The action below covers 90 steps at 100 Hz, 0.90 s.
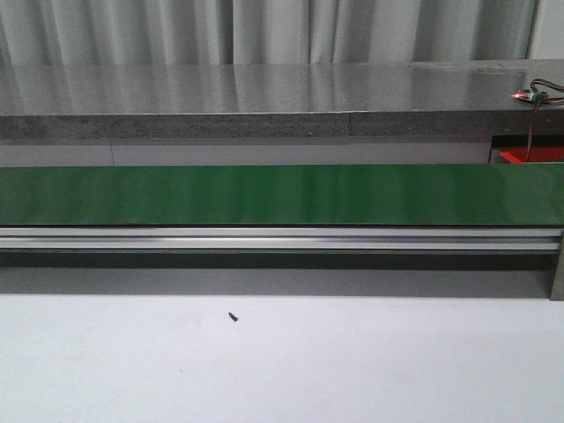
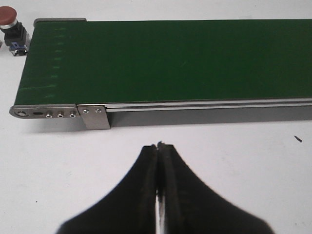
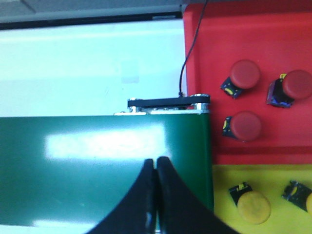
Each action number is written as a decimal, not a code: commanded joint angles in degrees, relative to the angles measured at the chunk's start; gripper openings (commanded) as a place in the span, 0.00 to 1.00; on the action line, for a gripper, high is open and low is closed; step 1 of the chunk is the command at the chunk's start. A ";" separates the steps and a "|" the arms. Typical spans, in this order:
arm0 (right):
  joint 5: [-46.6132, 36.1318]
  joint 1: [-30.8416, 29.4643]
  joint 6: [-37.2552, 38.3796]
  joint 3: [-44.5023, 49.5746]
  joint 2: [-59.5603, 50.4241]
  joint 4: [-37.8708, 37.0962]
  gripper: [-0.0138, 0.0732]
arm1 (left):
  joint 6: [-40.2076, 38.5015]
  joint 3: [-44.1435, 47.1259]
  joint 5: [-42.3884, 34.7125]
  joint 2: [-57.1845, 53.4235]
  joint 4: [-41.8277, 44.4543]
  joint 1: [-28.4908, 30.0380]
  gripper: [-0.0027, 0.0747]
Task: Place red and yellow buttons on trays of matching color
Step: 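Withdraw the right gripper from the trays to above the belt's end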
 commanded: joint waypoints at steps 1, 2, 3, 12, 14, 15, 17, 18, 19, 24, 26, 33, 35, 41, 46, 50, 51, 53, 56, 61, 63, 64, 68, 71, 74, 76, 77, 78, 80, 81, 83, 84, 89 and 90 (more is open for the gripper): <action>-4.37 0.36 -0.54 3.36 -6.94 0.66 0.08 | -0.07 -1.53 -3.33 -0.12 -1.14 -0.45 0.01; -4.60 0.36 -0.54 3.77 -7.59 0.66 0.08 | -0.07 -1.53 -3.33 -0.12 -1.14 -0.45 0.01; -4.67 0.36 -0.54 4.59 -7.91 0.66 0.08 | -0.07 -1.53 -3.33 -0.12 -1.14 -0.45 0.01; -5.78 0.36 -0.54 10.12 -12.27 0.61 0.08 | -0.07 -1.53 -3.33 -0.12 -1.14 -0.45 0.01; -6.12 0.36 -0.54 11.01 -13.32 0.61 0.08 | -0.07 -1.53 -3.33 -0.12 -1.14 -0.45 0.01; -6.26 0.36 -0.54 11.92 -13.66 0.61 0.08 | -0.07 -1.53 -3.33 -0.12 -1.14 -0.45 0.01; -6.76 0.36 -0.54 13.30 -14.70 0.61 0.08 | -0.07 -1.53 -3.33 -0.12 -1.14 -0.45 0.01; -6.92 0.36 -0.54 13.30 -15.04 0.61 0.08 | -0.07 -1.53 -3.33 -0.12 -1.14 -0.45 0.01; -7.31 0.36 -0.54 14.70 -15.71 0.61 0.08 | -0.07 -1.53 -3.33 -0.12 -1.14 -0.45 0.01; -8.52 0.36 -0.68 17.84 -18.16 0.50 0.08 | -0.07 -1.53 -3.33 -0.12 -1.14 -0.45 0.01; -9.02 0.36 -0.74 19.15 -19.23 0.41 0.08 | -0.07 -1.53 -3.33 -0.12 -1.14 -0.45 0.01; -10.91 0.36 -0.72 22.91 -22.77 0.36 0.08 | -0.07 -1.53 -3.33 -0.12 -1.14 -0.45 0.01; -11.38 0.36 -0.72 24.09 -23.85 0.36 0.08 | -0.07 -1.53 -3.33 -0.12 -1.14 -0.45 0.01; -12.22 0.36 -0.72 27.23 -26.63 0.36 0.08 | -0.07 -1.53 -3.33 -0.12 -1.14 -0.45 0.01; -13.13 0.36 -0.72 29.55 -29.13 0.36 0.08 | -0.07 -1.53 -3.33 -0.12 -1.14 -0.45 0.01; -14.08 0.36 -0.72 31.49 -31.26 0.41 0.08 | -0.07 -1.53 -3.33 -0.12 -1.14 -0.45 0.01; -14.34 0.36 -0.72 31.81 -31.63 0.41 0.08 | -0.07 -1.53 -3.33 -0.12 -1.14 -0.45 0.01; -14.54 0.36 -0.72 32.77 -32.77 0.41 0.08 | -0.07 -1.53 -3.33 -0.12 -1.14 -0.45 0.01; -14.93 0.36 -0.72 34.08 -34.69 0.41 0.08 | -0.07 -1.53 -3.33 -0.12 -1.14 -0.45 0.01; -15.33 0.36 -0.72 36.33 -37.36 0.41 0.08 | -0.07 -1.53 -3.33 -0.12 -1.14 -0.45 0.01; -15.52 0.36 -0.72 37.27 -38.52 0.41 0.08 | -0.07 -1.53 -3.33 -0.12 -1.14 -0.45 0.01; -15.62 0.36 -0.72 37.91 -38.91 0.41 0.08 | -0.07 -1.53 -3.33 -0.12 -1.14 -0.45 0.01; -15.76 0.36 -0.88 39.46 -41.22 0.41 0.08 | -0.07 -1.53 -3.33 -0.12 -1.14 -0.45 0.01; -15.76 0.36 -0.92 40.92 -42.70 0.41 0.08 | -0.07 -1.53 -3.33 -0.12 -1.14 -0.45 0.01; -15.82 0.36 -0.92 42.06 -44.07 0.41 0.08 | -0.07 -1.53 -3.33 -0.12 -1.14 -0.45 0.01; -15.92 0.36 -0.92 42.92 -45.07 0.41 0.08 | -0.07 -1.53 -3.33 -0.12 -1.14 -0.45 0.01; -15.92 0.36 -0.92 43.19 -45.82 0.41 0.08 | -0.07 -1.53 -3.33 -0.12 -1.14 -0.45 0.01; -15.92 0.36 -0.92 43.75 -46.20 0.41 0.08 | -0.07 -1.53 -3.33 -0.12 -1.14 -0.45 0.01; -15.92 0.36 -0.92 44.56 -47.29 0.41 0.08 | -0.07 -1.53 -3.33 -0.12 -1.14 -0.45 0.01; -15.92 0.36 -0.92 44.83 -47.64 0.41 0.08 | -0.07 -1.53 -3.33 -0.12 -1.14 -0.45 0.01; -15.92 0.36 -0.92 45.61 -48.65 0.36 0.08 | -0.07 -1.53 -3.33 -0.12 -1.14 -0.45 0.01; -15.92 0.36 -0.92 45.86 -49.29 0.36 0.08 | -0.07 -1.53 -3.33 -0.12 -1.14 -0.45 0.01; -16.37 0.36 -0.95 47.69 -51.32 0.36 0.08 | -0.07 -1.53 -3.33 -0.12 -1.14 -0.45 0.01; -16.44 0.36 -0.95 48.21 -51.60 0.36 0.08 | -0.07 -1.53 -3.33 -0.12 -1.14 -0.45 0.01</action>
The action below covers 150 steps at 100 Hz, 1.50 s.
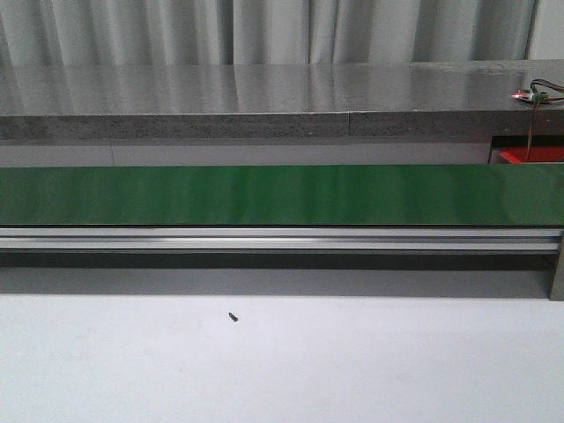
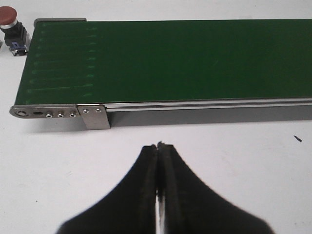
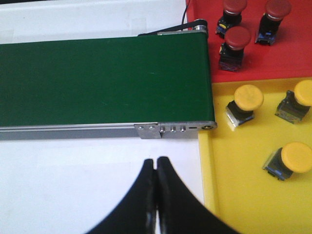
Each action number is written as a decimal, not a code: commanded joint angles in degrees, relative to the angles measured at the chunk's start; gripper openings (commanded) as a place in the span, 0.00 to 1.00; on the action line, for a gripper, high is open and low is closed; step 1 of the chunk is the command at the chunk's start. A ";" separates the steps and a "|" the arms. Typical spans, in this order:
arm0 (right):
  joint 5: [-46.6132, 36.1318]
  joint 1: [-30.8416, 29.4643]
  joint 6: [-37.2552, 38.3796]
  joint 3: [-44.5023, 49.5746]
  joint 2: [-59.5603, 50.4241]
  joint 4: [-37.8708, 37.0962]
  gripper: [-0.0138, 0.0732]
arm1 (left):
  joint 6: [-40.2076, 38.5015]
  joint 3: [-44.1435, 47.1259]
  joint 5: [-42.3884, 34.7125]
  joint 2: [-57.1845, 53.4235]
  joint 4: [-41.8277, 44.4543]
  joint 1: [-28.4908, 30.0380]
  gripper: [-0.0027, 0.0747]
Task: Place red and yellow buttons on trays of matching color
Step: 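Withdraw the right gripper from the trays to above the belt's end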
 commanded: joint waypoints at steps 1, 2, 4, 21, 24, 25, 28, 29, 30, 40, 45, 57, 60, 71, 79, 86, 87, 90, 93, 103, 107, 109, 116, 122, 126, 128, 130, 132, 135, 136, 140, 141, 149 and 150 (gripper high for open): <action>-4.21 -0.11 -0.72 1.79 -4.20 0.23 0.08 | -0.07 -1.53 -3.33 -0.12 -1.14 -0.45 0.01; -4.22 -0.11 -0.72 2.30 -4.44 0.23 0.08 | -0.07 -1.53 -3.33 -0.12 -1.14 -0.45 0.01; -4.22 -0.11 -0.72 3.04 -5.18 0.23 0.08 | -0.07 -1.53 -3.33 -0.12 -1.14 -0.45 0.01; -3.59 -0.11 -0.76 8.58 -11.08 0.53 0.08 | -0.07 -1.53 -3.76 -0.12 -1.14 -0.45 0.01; -3.59 -0.11 -0.76 9.44 -12.14 0.55 0.08 | -0.07 -1.53 -3.76 -0.12 -1.14 -0.45 0.01; -3.59 -0.11 -0.76 9.86 -12.66 0.57 0.08 | -0.07 -1.53 -3.76 -0.12 -1.14 -0.45 0.01; -3.56 -0.11 -0.79 10.45 -13.44 0.57 0.08 | -0.07 -1.53 -3.76 -0.12 -1.14 -0.45 0.01; -3.51 -0.11 -0.79 10.83 -14.19 0.57 0.08 | -0.07 -1.53 -3.76 -0.12 -1.14 -0.45 0.01; -3.51 -0.11 -0.79 11.18 -14.44 0.57 0.08 | -0.07 -1.53 -3.76 -0.12 -1.14 -0.45 0.01; -3.64 -0.11 -0.79 12.90 -17.03 0.57 0.08 | -0.07 -1.53 -3.76 -0.12 -1.14 -0.45 0.01; -3.64 -0.11 -0.79 13.05 -17.81 0.57 0.08 | -0.07 -1.53 -3.76 -0.12 -1.14 -0.45 0.01; -3.71 -0.11 -0.79 13.05 -17.72 0.57 0.08 | -0.07 -1.53 -3.76 -0.12 -1.14 -0.45 0.01; -3.53 -0.11 -0.79 13.05 -17.73 0.57 0.08 | -0.07 -1.53 -3.76 -0.12 -1.14 -0.45 0.01; -2.63 -0.11 -0.79 13.05 -17.73 0.57 0.08 | -0.07 -1.53 -3.76 -0.12 -1.14 -0.45 0.01; -2.51 -0.11 -0.79 13.05 -17.73 0.57 0.08 | -0.07 -1.53 -3.87 -0.12 -1.14 -0.45 0.01; -2.51 -0.11 -0.79 13.05 -17.73 0.57 0.08 | -0.07 -1.90 -3.87 -0.12 -0.88 -0.45 0.01; -2.51 -0.11 -0.79 13.05 -17.73 0.57 0.08 | -0.07 -1.91 -3.87 -0.12 -0.88 -0.45 0.01; -2.51 -0.11 -0.79 13.05 -17.73 0.57 0.08 | -0.07 -2.05 -4.01 -0.12 -0.74 -0.45 0.01; -2.51 -0.11 -0.79 13.05 -17.73 0.57 0.08 | -0.07 -2.32 -4.18 -0.12 -0.75 -0.45 0.01; -2.51 -0.11 -0.79 13.05 -17.73 0.57 0.08 | -0.07 -3.46 -3.63 0.54 -0.75 -0.33 0.01; -2.51 -0.11 -0.79 13.05 -17.73 0.57 0.08 | -0.07 -3.98 -3.08 0.81 -0.45 -0.33 0.01; -2.51 -0.11 -0.79 13.05 -17.73 0.57 0.08 | -0.07 -4.45 -2.67 1.21 0.14 -0.33 0.01; -2.51 -0.11 -0.79 13.05 -17.73 0.57 0.08 | -1.20 -5.66 -2.25 2.27 1.76 -0.08 0.01; -2.56 -0.11 -0.79 13.05 -17.73 0.57 0.08 | -2.62 -6.40 -2.95 3.10 1.99 0.80 0.01; -2.51 -0.11 -0.79 13.05 -17.73 0.57 0.08 | -2.63 -6.94 -3.77 3.91 1.86 1.49 0.01; -2.51 -0.11 -0.79 13.05 -17.73 0.57 0.08 | -2.63 -7.35 -3.97 4.28 1.86 1.96 0.01; -2.51 -0.11 -0.79 13.05 -17.73 0.57 0.08 | -2.63 -7.58 -4.20 4.74 1.86 2.47 0.01; -2.51 -0.11 -0.79 13.05 -17.73 0.57 0.08 | -2.63 -8.15 -4.29 5.23 1.86 3.05 0.01; -2.56 -0.11 -0.79 13.05 -17.73 0.57 0.08 | -2.63 -8.62 -4.29 6.02 1.97 3.93 0.01; -2.56 -0.11 -0.79 13.05 -17.73 0.57 0.08 | -2.63 -8.98 -4.29 6.24 1.97 4.41 0.01; -2.56 -0.11 -0.79 13.05 -17.73 0.57 0.08 | -2.63 -9.94 -4.29 7.64 1.97 5.66 0.01; -2.56 -0.11 -0.79 13.05 -17.73 0.57 0.08 | -2.63 -10.34 -4.29 8.12 1.97 6.18 0.01; -2.56 -0.11 -0.79 13.05 -17.73 0.57 0.08 | -2.63 -12.86 -4.64 10.99 1.97 9.13 0.01; -2.56 -0.11 -0.79 13.05 -17.73 0.57 0.08 | -2.63 -13.09 -4.78 11.25 1.97 9.65 0.01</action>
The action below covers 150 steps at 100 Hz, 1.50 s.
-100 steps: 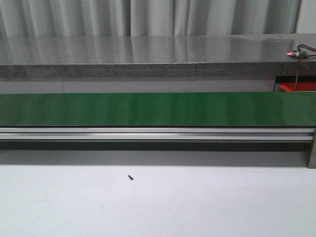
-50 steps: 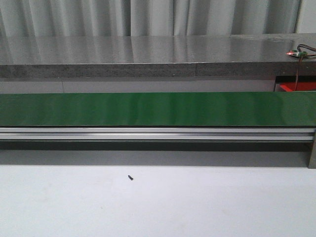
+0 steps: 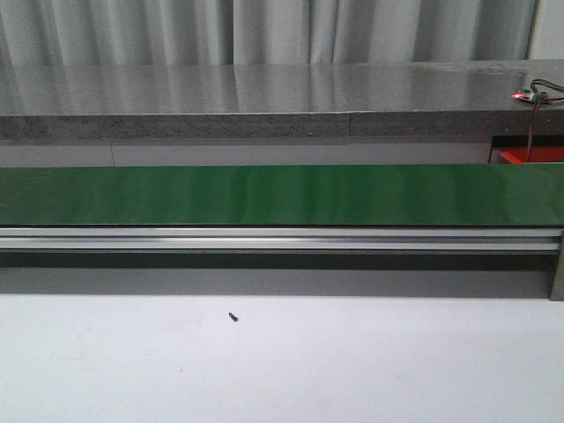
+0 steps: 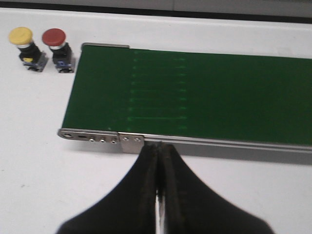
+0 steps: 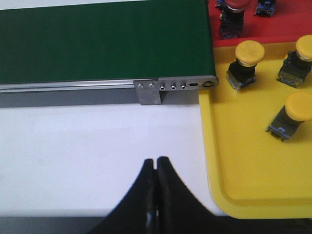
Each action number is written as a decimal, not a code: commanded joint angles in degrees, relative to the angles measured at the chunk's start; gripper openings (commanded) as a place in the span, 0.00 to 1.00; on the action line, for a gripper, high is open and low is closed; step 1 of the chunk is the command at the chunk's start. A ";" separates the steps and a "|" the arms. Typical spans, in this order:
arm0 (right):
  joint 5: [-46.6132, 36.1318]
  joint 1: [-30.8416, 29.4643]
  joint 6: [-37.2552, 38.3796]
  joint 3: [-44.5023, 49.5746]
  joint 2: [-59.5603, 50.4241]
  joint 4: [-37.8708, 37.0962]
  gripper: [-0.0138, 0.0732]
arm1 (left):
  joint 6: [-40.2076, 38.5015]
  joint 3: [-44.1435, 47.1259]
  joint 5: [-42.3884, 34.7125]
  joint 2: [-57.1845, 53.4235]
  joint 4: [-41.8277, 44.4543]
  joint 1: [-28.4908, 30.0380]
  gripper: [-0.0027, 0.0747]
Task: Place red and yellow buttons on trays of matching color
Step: 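Withdraw the right gripper from the trays to above the belt's end, then lower the left gripper onto a yellow push-button on the table and grasp it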
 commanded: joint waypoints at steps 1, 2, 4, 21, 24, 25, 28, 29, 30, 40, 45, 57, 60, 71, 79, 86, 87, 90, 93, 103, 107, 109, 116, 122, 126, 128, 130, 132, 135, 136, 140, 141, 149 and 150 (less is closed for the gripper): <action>-3.27 -0.11 -0.69 -1.34 0.31 0.57 0.08 | -0.75 -4.39 -4.73 2.94 -0.30 3.04 0.01; -3.27 -0.11 -0.69 -1.34 0.31 0.57 0.08 | -0.75 -4.59 -4.88 3.21 -0.30 3.54 0.01; -3.27 -0.11 -0.69 -1.34 0.31 0.57 0.08 | -0.65 -5.19 -5.15 4.07 -0.30 4.03 0.01; -3.27 -0.11 -0.69 -1.34 0.31 0.57 0.08 | -0.65 -10.59 -6.12 11.76 -0.72 9.74 0.01; -3.27 -0.11 -0.69 -1.34 0.31 0.57 0.08 | -0.65 -11.58 -5.97 13.04 -0.84 10.60 0.01; -3.27 -0.11 -0.69 -1.34 0.31 0.57 0.08 | -0.65 -11.84 -5.97 13.35 -0.84 10.80 0.01; -3.27 -0.11 -0.69 -1.34 0.31 0.57 0.08 | -0.65 -12.80 -5.85 14.63 -0.92 11.72 0.02; -3.27 -0.11 -0.69 -1.34 0.31 0.57 0.08 | -0.65 -13.27 -5.85 15.27 -0.92 11.89 0.02; -3.27 -0.11 -0.69 -1.34 0.31 0.57 0.08 | -0.65 -13.27 -5.85 15.59 -0.92 12.23 0.03; -3.27 -0.11 -0.69 -1.34 0.31 0.57 0.08 | -0.65 -16.90 -5.85 20.21 -1.19 14.13 0.16; -3.27 -0.11 -0.69 -1.34 0.31 0.57 0.08 | -0.65 -18.86 -5.85 22.26 -1.19 14.86 0.28; -3.27 -0.11 -0.69 -1.34 0.31 0.57 0.08 | -0.65 -23.15 -6.29 27.04 -1.19 15.68 0.66; -3.27 -0.11 -0.69 -1.34 0.31 0.57 0.08 | -0.65 -24.24 -6.29 28.15 -1.19 15.68 0.77; -3.27 -0.11 -0.69 -1.34 0.31 0.57 0.08 | -2.48 -29.10 -4.73 32.92 -1.19 15.78 0.91; -3.27 -0.11 -0.69 -1.34 0.31 0.57 0.08 | -5.36 -33.12 -2.42 36.55 -1.06 15.78 0.86; -3.27 -0.11 -0.69 -1.34 0.31 0.57 0.08 | -7.93 -37.39 -0.35 40.36 -0.22 15.78 0.80; -3.27 -0.11 -0.69 -1.34 0.31 0.57 0.08 | -8.20 -37.78 -0.14 40.71 -0.22 15.78 0.80; -3.27 -0.11 -0.69 -1.34 0.31 0.57 0.08 | -9.34 -39.71 0.73 42.44 0.53 15.78 0.78; -3.27 -0.11 -0.69 -1.34 0.31 0.57 0.08 | -10.05 -40.86 1.21 43.49 1.34 15.78 0.77; -3.27 -0.11 -0.69 -1.34 0.31 0.57 0.08 | -13.68 -45.85 3.25 48.11 2.76 15.78 0.77; -3.27 -0.11 -0.69 -1.34 0.31 0.57 0.08 | -15.42 -47.99 3.92 50.07 2.86 15.78 0.77; -3.27 -0.11 -0.69 -1.34 0.31 0.57 0.08 | -15.85 -49.02 4.10 51.03 2.86 15.78 0.77; -3.27 -0.11 -0.69 -1.34 0.31 0.57 0.08 | -18.01 -52.38 5.24 54.10 2.86 15.78 0.77; -3.27 -0.11 -0.69 -1.34 0.31 0.57 0.08 | -18.33 -55.09 5.51 56.59 2.86 15.78 0.77; -3.27 -0.11 -0.69 -1.34 0.31 0.57 0.08 | -19.07 -56.43 5.84 57.85 2.86 15.78 0.77; -3.27 -0.11 -0.69 -1.34 0.31 0.57 0.08 | -19.93 -57.22 6.15 58.52 2.86 15.78 0.77; -3.27 -0.11 -0.69 -1.34 0.31 0.57 0.08 | -20.47 -57.95 6.27 59.16 2.86 15.78 0.77; -3.27 -0.11 -0.69 -1.34 0.31 0.57 0.08 | -21.63 -58.56 6.31 59.79 2.91 15.78 0.77; -3.27 -0.11 -0.69 -1.34 0.31 0.57 0.08 | -22.94 -59.30 6.31 60.50 3.17 15.78 0.77; -3.27 -0.11 -0.69 -1.34 0.31 0.57 0.08 | -23.62 -59.62 6.31 60.89 3.18 15.79 0.77; -3.27 -0.11 -0.69 -1.34 0.31 0.57 0.08 | -24.99 -60.40 6.31 61.77 3.47 15.90 0.77; -3.27 -0.11 -0.69 -1.34 0.31 0.57 0.08 | -26.01 -60.70 6.20 62.10 3.47 15.90 0.77; -3.27 -0.11 -0.69 -1.34 0.31 0.57 0.08 | -28.90 -61.83 6.20 64.05 3.47 16.02 0.77; -3.27 -0.11 -0.69 -1.34 0.31 0.57 0.08 | -29.08 -61.98 6.20 64.37 3.47 16.02 0.77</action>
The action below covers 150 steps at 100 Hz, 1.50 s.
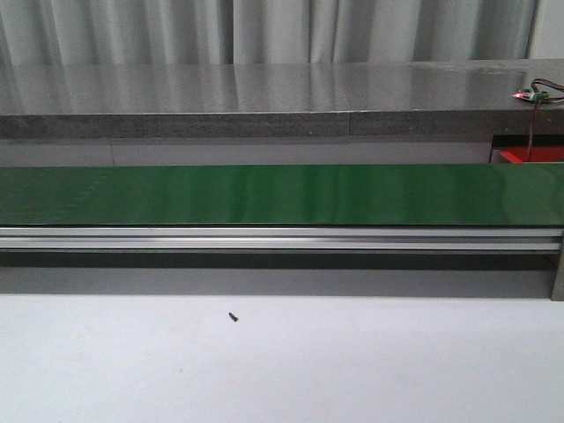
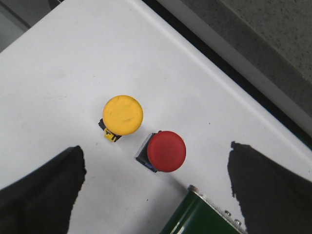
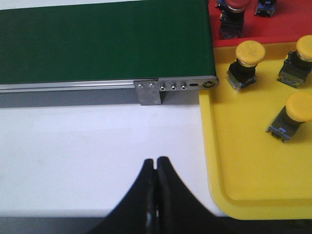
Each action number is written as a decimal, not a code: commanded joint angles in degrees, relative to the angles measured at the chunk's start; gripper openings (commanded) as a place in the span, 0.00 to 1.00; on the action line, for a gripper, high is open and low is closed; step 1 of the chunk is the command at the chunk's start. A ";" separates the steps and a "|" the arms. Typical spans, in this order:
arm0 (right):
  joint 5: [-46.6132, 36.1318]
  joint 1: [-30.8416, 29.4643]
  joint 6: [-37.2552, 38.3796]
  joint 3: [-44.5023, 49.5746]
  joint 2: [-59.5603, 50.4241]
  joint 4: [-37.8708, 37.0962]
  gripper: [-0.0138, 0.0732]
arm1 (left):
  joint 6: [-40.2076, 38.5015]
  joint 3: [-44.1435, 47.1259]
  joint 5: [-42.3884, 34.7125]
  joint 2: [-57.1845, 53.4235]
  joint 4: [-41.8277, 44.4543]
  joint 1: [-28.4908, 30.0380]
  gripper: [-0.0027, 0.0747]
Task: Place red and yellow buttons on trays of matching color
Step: 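Lower the left gripper onto a yellow push-button on the table and grasp it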
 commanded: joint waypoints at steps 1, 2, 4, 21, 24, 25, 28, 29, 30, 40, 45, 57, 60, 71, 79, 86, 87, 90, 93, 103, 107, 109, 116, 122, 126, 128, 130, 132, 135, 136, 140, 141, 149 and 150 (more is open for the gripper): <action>-3.27 -0.11 -0.69 -1.34 0.31 0.57 0.08 | -4.33 -3.03 -2.06 -1.05 -0.08 0.31 0.77; -3.27 -0.11 -0.69 -1.34 0.31 0.57 0.08 | -4.56 -3.03 -2.04 -0.89 -0.08 0.31 0.77; -3.27 -0.11 -0.69 -1.34 0.31 0.57 0.08 | -5.35 -3.07 -2.04 -0.56 0.03 0.31 0.77; -3.21 -0.11 -0.69 -1.34 0.31 0.57 0.08 | -7.78 -3.31 -1.77 2.46 0.02 0.57 0.77; -3.21 -0.11 -0.69 -1.34 0.31 0.57 0.08 | -8.20 -3.31 -1.77 2.97 0.02 0.57 0.77; -3.21 -0.11 -0.69 -1.34 0.31 0.57 0.08 | -8.20 -3.31 -1.77 3.12 0.02 0.67 0.77; -3.21 -0.11 -0.69 -1.34 0.31 0.57 0.08 | -8.20 -3.43 -1.87 3.61 0.15 0.67 0.77; -3.21 -0.11 -0.69 -1.34 0.31 0.57 0.08 | -8.31 -3.43 -1.88 3.73 0.25 0.67 0.77; -3.21 -0.11 -0.69 -1.34 0.31 0.57 0.08 | -8.29 -3.43 -1.88 3.85 0.26 0.67 0.77; -3.21 -0.11 -0.69 -1.34 0.31 0.57 0.08 | -8.58 -3.43 -3.04 5.26 1.28 0.67 0.77; -3.21 -0.11 -0.69 -1.34 0.31 0.57 0.08 | -8.58 -3.43 -3.65 5.93 1.27 0.67 0.77; -3.21 -0.11 -0.69 -1.34 0.31 0.57 0.08 | -8.58 -3.43 -5.91 7.16 1.27 0.67 0.77; -3.21 -0.11 -0.69 -1.34 0.31 0.57 0.08 | -8.58 -3.43 -6.49 7.21 1.27 0.67 0.77; -3.21 -0.11 -0.69 -1.34 0.31 0.57 0.08 | -8.58 -3.43 -8.34 8.38 1.27 0.67 0.77; -3.21 -0.11 -0.69 -1.34 0.31 0.57 0.08 | -8.58 -3.43 -9.23 8.95 1.27 0.67 0.77; -3.21 -0.11 -0.69 -1.34 0.31 0.57 0.08 | -8.58 -3.43 -10.03 9.37 1.27 0.67 0.77; -3.21 -0.11 -0.69 -1.34 0.31 0.57 0.08 | -8.58 -3.43 -10.16 9.37 1.27 0.67 0.77; -3.21 -0.11 -0.69 -1.34 0.31 0.57 0.08 | -8.58 -3.43 -10.70 9.46 1.27 0.82 0.77; -3.21 -0.11 -0.69 -1.34 0.31 0.57 0.08 | -8.58 -3.43 -11.40 9.58 1.27 0.96 0.77; -3.21 -0.11 -0.69 -1.34 0.31 0.57 0.08 | -8.58 -3.43 -12.45 9.70 0.99 1.65 0.76; -3.21 -0.11 -0.69 -1.34 0.31 0.57 0.08 | -8.58 -3.43 -12.45 9.82 0.90 1.92 0.76; -3.21 -0.11 -0.69 -1.34 0.31 0.57 0.08 | -8.58 -3.43 -12.19 9.91 0.90 2.03 0.76; -3.21 -0.11 -0.69 -1.34 0.31 0.57 0.08 | -8.58 -3.43 -11.09 10.47 0.45 2.22 0.76; -3.21 -0.11 -0.69 -1.34 0.31 0.57 0.08 | -8.58 -3.43 -10.94 10.90 0.45 2.31 0.76; -3.21 -0.11 -0.69 -1.34 0.31 0.57 0.08 | -8.58 -3.43 -11.20 11.02 0.16 2.31 0.76; -3.21 -0.11 -0.69 -1.34 0.31 0.57 0.08 | -8.58 -3.43 -11.34 11.11 0.01 2.31 0.76; -3.21 -0.11 -0.69 -1.34 0.31 0.57 0.08 | -8.58 -3.43 -11.64 11.11 0.01 2.31 0.76; -3.21 -0.11 -0.69 -1.34 0.31 0.57 0.08 | -8.58 -3.43 -11.75 11.11 -0.08 2.31 0.76; -3.21 -0.11 -0.69 -1.34 0.31 0.57 0.08 | -8.58 -3.43 -12.17 11.25 -0.08 2.31 0.76; -3.21 -0.11 -0.69 -1.34 0.31 0.57 0.08 | -8.58 -3.43 -12.18 11.25 -0.08 2.31 0.76; -3.21 -0.11 -0.69 -1.34 0.31 0.57 0.08 | -8.58 -3.43 -12.38 11.25 -0.08 2.31 0.76; -3.21 -0.11 -0.69 -1.34 0.31 0.57 0.08 | -8.58 -3.43 -12.38 11.25 -0.08 2.31 0.75; -3.21 -0.11 -0.69 -1.34 0.31 0.57 0.08 | -8.58 -3.43 -12.38 11.25 -0.22 2.31 0.68; -3.21 -0.11 -0.69 -1.34 0.31 0.57 0.08 | -8.58 -3.43 -12.42 11.25 -0.22 2.31 0.68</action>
